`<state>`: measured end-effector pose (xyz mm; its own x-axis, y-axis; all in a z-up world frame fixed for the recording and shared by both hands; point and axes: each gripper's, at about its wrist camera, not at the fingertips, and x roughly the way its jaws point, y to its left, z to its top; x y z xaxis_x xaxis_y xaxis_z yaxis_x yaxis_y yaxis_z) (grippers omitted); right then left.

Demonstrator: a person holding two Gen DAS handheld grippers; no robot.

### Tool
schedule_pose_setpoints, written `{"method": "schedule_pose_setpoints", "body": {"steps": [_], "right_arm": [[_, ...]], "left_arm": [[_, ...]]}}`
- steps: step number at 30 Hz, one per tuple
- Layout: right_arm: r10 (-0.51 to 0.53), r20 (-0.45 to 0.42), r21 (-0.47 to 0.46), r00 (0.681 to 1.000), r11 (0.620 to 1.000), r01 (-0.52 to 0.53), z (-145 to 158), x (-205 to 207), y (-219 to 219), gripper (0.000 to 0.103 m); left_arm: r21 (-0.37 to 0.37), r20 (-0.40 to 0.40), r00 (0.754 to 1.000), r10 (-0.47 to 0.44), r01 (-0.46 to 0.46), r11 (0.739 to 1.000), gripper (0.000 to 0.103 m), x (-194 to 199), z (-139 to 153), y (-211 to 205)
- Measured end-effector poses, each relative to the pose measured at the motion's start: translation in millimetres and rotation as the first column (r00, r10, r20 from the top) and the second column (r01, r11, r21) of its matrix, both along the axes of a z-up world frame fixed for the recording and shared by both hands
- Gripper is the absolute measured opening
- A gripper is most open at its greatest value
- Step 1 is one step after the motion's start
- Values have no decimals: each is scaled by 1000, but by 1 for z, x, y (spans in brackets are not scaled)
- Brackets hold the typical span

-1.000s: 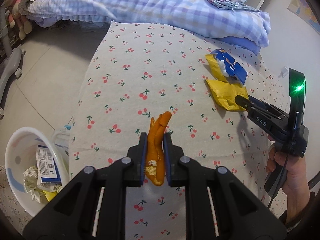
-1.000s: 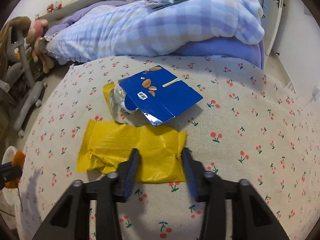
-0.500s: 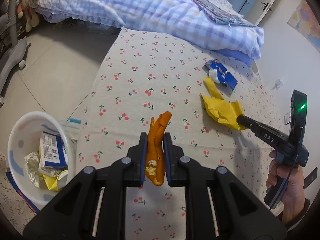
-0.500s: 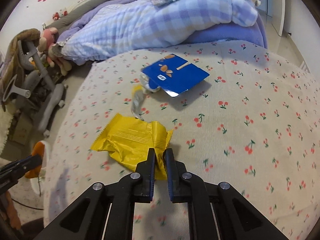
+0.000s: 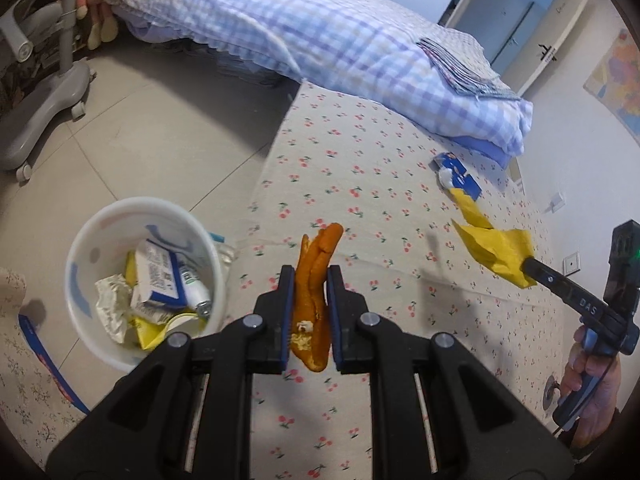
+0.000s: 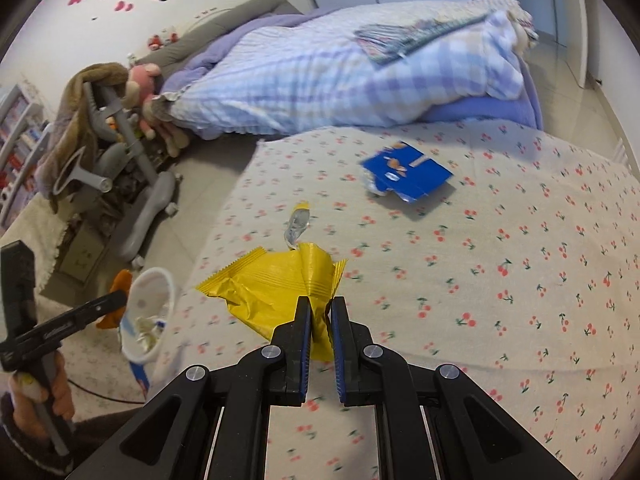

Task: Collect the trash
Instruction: 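Drop the peel in the bin with left tool while right tool carries the packet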

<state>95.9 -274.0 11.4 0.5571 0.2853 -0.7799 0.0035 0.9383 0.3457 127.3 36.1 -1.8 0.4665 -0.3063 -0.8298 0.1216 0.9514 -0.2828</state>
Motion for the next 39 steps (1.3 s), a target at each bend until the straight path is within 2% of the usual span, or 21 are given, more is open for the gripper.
{"method": "schedule_pose_setpoints", "body": {"steps": [9,18,23,29,31,32,33,37,39], "right_arm": [[72,-8,-2,997,997,-72,4,3,39,10],[174,-29,4,984,985,-174,-3,19,96,10],[227,-36,6,973,974,-226,-5,29,131,10],[288,-39,12,957,958,-287,-7,36,178,10],[302,-39,17,953,953,-301,-8,38,189,10],[309,-38,17,950,951,-308,-8,40,195,10],[317,-38,17,948,948,-317,-8,41,202,10],[343,-38,17,939,939,-342,-10,45,222,10],[352,-40,16,935,936,-351,-12,46,231,10]], "left_arm": [[-5,-2,998,64,-64,998,17,-1,-4,49],[4,-87,983,159,-160,987,17,7,-27,104],[20,-112,976,187,-186,982,18,13,-38,121],[35,-96,978,187,-184,982,19,17,-41,133],[42,-105,979,173,-169,985,39,20,-43,135],[52,-127,977,169,-163,985,67,21,-45,136],[69,-125,975,185,-177,982,81,19,-44,138],[136,-93,972,214,-201,970,83,11,-37,147],[145,-97,965,243,-228,963,91,7,-37,155]]}}
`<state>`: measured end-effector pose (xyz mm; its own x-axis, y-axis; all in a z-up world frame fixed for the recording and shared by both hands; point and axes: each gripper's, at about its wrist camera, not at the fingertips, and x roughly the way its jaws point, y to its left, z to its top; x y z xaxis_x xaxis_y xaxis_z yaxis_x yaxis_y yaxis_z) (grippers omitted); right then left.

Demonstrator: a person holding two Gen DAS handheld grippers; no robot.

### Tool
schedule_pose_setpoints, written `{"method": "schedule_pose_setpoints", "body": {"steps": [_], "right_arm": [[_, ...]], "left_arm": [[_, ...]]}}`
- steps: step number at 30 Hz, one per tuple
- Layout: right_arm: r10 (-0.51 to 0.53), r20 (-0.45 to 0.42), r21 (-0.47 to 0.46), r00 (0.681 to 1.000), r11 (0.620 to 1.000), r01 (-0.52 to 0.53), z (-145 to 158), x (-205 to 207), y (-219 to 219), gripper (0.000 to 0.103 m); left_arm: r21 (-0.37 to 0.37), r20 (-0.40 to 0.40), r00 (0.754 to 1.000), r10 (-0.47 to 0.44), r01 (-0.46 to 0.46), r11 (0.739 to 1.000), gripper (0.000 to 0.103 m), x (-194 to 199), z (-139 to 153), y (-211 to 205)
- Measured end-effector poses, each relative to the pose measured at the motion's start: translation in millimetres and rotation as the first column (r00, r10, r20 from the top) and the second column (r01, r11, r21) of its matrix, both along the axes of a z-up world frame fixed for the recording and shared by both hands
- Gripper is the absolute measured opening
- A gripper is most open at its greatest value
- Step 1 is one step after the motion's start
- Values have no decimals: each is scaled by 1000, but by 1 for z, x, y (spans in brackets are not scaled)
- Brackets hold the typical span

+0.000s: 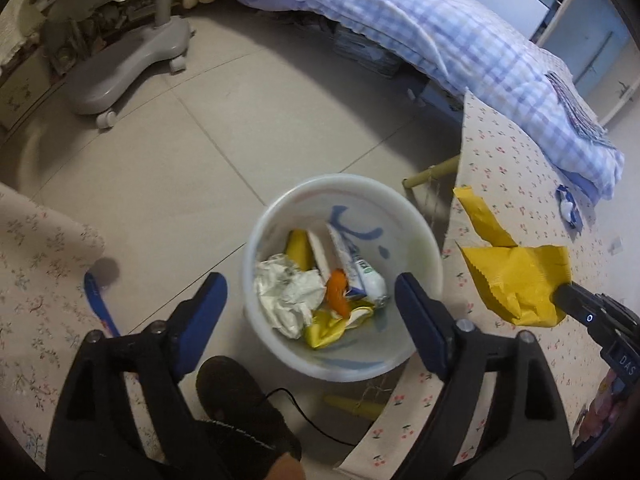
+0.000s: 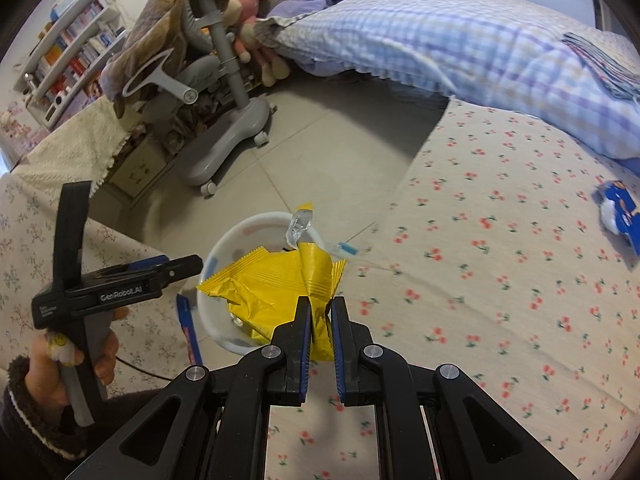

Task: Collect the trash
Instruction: 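Drop the peel in the bin with left tool while right tool carries the packet, then open the right tool over the white bin to drop the yellow packet, then move both tools back to the table toward the blue wrapper and tissue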

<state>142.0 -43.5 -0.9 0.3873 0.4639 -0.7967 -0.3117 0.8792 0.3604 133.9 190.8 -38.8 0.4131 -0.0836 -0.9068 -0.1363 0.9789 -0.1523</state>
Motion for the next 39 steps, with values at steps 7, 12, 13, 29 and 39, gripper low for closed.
{"method": "schedule_pose_setpoints", "body": {"steps": [7,12,13,29,39], "right_arm": [[19,-17,-4,1000,1000,-19,-11,10,27,10],[44,-25,5,999,999,-44,-20,15,49,11],[47,-27,10,999,999,-47,-22,16,51,12],[-38,-13,29,999,999,38,-19,21,31,66],[-154,47,-42,987,987,156,-18,9,-32,73]], "left_arm": [[27,8,997,72,-72,997,99,-15,2,21],[32,18,993,112,-113,993,99,-22,6,36],[35,18,993,116,-117,993,99,-22,7,37],[34,17,996,93,-94,995,99,-22,9,30],[34,10,1000,20,-20,999,99,-13,6,-12]]}}
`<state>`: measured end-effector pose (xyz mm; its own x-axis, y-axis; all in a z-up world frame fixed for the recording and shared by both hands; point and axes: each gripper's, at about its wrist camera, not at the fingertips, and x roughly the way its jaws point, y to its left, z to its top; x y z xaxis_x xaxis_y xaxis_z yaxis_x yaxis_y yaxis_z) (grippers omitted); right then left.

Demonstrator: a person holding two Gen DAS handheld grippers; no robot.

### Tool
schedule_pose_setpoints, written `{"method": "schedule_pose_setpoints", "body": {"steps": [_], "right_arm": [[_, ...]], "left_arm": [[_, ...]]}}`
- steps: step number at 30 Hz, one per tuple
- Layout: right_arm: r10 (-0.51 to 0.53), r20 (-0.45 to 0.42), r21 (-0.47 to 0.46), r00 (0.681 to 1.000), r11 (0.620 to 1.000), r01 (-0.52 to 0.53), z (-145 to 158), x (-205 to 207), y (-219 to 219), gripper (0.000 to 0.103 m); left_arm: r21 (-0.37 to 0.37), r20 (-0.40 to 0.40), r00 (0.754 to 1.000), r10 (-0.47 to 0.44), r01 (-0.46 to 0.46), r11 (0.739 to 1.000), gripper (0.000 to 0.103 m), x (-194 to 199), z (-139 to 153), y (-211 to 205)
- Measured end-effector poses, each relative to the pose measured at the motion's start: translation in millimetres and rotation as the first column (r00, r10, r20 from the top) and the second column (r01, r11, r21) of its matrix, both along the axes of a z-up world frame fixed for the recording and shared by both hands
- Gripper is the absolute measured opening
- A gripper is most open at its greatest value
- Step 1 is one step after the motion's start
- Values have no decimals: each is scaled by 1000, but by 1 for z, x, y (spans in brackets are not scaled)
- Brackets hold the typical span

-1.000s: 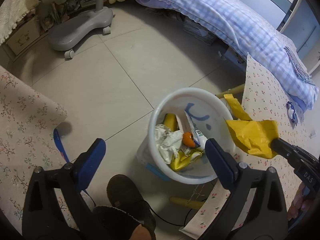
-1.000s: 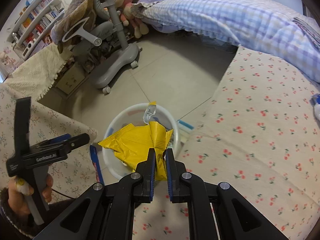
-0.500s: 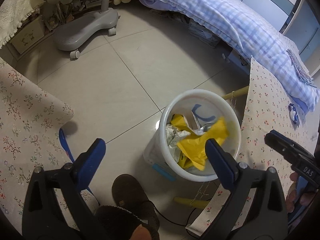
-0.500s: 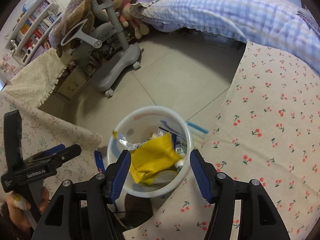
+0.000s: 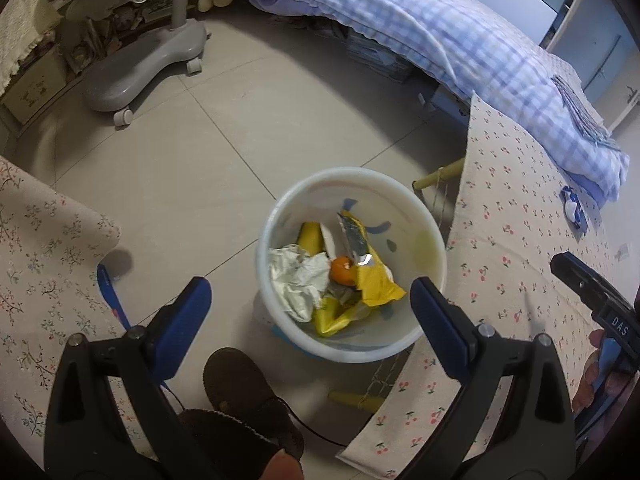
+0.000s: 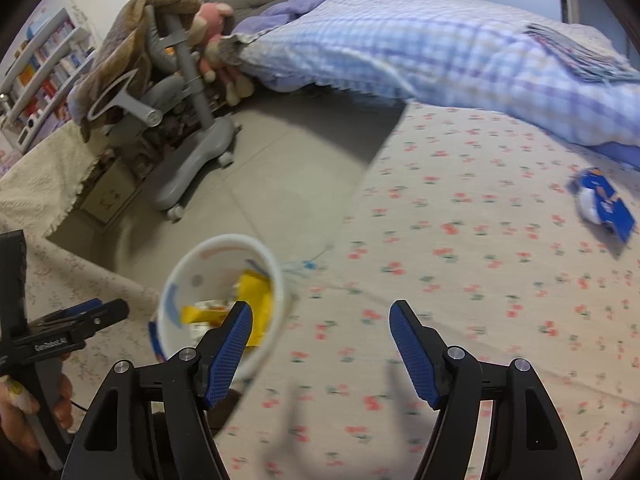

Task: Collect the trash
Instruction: 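Move both tools back to the table toward the blue wrapper and tissue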

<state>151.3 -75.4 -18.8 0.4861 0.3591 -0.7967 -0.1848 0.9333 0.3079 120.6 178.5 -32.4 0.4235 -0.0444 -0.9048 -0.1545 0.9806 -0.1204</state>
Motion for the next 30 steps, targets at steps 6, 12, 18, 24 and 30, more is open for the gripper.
{"method": "schedule_pose_setpoints", "body": {"steps": [6,12,18,24,30], "right_arm": [[-103,26,-53,994,993,104,-2,2,-66,73],[-215,56,-107,975,970,220,-2,17,-157,75],[-327,74,-127,942,934,334,-16,37,-254,75],[-338,43,-4,940,941,339,-41,61,-291,75],[-277,49,4,960,961,277,-55,85,-286,75]], "left_arm": [[-29,3,998,-57,57,998,99,8,1,-39],[-62,6,990,-141,141,988,99,35,7,-88],[-34,34,968,-250,251,967,99,67,11,-144],[-43,34,944,-329,330,943,99,80,0,-185],[-55,33,939,-343,344,937,99,91,-7,-206]]}}
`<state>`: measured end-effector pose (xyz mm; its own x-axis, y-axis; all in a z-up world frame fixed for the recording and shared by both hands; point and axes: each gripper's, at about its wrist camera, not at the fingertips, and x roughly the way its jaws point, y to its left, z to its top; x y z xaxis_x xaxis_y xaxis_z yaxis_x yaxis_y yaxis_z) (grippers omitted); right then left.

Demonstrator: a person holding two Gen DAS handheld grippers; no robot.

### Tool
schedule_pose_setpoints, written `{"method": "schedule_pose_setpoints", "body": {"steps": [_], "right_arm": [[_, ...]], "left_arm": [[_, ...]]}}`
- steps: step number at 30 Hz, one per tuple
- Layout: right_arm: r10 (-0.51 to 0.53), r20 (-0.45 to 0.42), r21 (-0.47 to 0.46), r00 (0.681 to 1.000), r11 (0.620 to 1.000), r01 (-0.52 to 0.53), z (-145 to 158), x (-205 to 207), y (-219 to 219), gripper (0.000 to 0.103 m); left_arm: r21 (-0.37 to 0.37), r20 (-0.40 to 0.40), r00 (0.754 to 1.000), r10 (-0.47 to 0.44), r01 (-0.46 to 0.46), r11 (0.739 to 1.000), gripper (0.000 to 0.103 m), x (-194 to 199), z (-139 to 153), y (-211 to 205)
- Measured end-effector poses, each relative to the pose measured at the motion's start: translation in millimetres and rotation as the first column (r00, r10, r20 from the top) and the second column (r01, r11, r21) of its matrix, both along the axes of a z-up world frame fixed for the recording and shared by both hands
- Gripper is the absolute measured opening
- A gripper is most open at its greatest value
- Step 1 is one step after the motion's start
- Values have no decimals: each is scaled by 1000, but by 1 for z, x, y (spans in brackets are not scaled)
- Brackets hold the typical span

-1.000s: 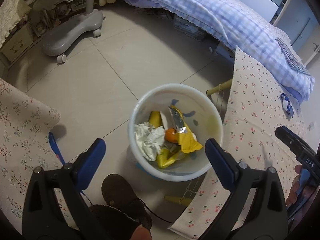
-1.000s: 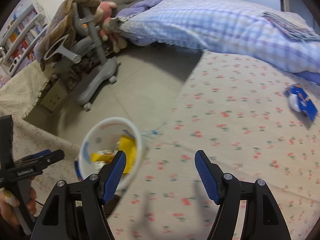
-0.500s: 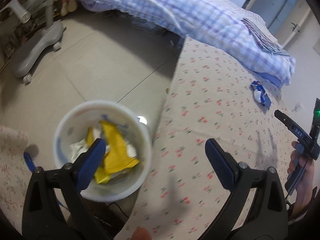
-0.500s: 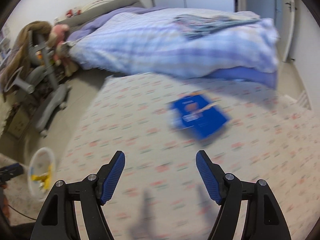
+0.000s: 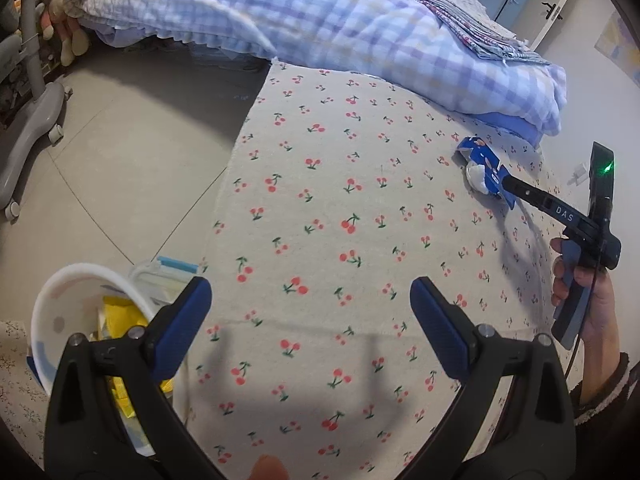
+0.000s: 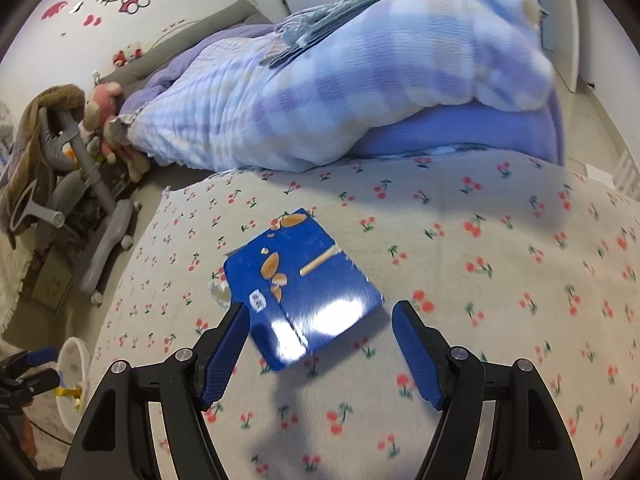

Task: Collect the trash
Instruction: 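Move both tools back to the table toward the blue wrapper and tissue, then grasp the small white tissue with left tool while right tool grasps the blue wrapper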

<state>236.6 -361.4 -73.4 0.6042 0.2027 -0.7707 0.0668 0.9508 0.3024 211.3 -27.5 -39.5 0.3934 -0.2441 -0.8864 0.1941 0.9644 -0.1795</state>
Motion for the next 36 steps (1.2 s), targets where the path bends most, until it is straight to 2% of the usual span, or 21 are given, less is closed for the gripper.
{"method": "schedule_pose_setpoints", "body": {"steps": [6,8,9,11,14,16,19,23,24,26,30,32,33,34,35,36], "right_arm": [[20,-2,-34,1000,999,-20,-8,10,0,73],[18,9,-41,1000,999,-17,-9,10,0,65],[22,10,-36,1000,999,-22,-10,10,1,56],[22,12,-36,1000,999,-21,-12,10,3,52],[18,5,-61,1000,998,-17,-13,6,4,35],[13,-10,-32,1000,999,-13,-12,1,-1,23],[3,-25,-2,1000,1000,-4,-10,-7,-8,15],[-43,-34,1,998,999,43,-7,-16,-20,12],[-64,-49,-9,997,998,63,-6,-18,-25,3],[-75,-52,-18,996,997,74,-5,-23,-28,3],[-73,-31,33,997,997,74,3,-30,-32,9],[-62,-23,50,998,997,63,6,-29,-29,21],[-55,-17,50,998,997,56,9,-29,-25,42],[-53,-12,48,999,997,53,11,-27,-21,73],[-52,2,44,999,998,52,13,-27,-16,83],[-44,29,37,999,998,43,16,-26,-9,86]], "left_arm": [[19,8,1000,-2,2,1000,99,7,-7,-13],[18,5,1000,1,-1,1000,99,8,-8,-15],[18,5,1000,0,0,1000,99,9,-9,-17],[18,6,1000,-3,2,1000,99,9,-9,-21],[12,7,1000,-11,11,1000,99,8,-9,-27],[8,12,1000,-17,17,1000,99,7,-8,-31],[-2,18,1000,-23,23,1000,99,5,-6,-35],[-5,29,999,-30,31,1000,99,1,-3,-37],[-6,30,999,-30,30,1000,99,1,-2,-36],[-10,36,999,-27,27,1000,99,0,0,-34],[-14,39,999,-21,22,1000,99,0,2,-31],[-16,42,999,-18,18,1000,99,0,3,-28],[-17,45,999,-16,17,1000,99,0,4,-27],[-15,49,999,-15,16,1000,99,0,5,-26],[-13,52,999,-14,15,1000,99,0,5,-25],[-12,54,998,-12,12,1000,99,0,6,-23]]}}
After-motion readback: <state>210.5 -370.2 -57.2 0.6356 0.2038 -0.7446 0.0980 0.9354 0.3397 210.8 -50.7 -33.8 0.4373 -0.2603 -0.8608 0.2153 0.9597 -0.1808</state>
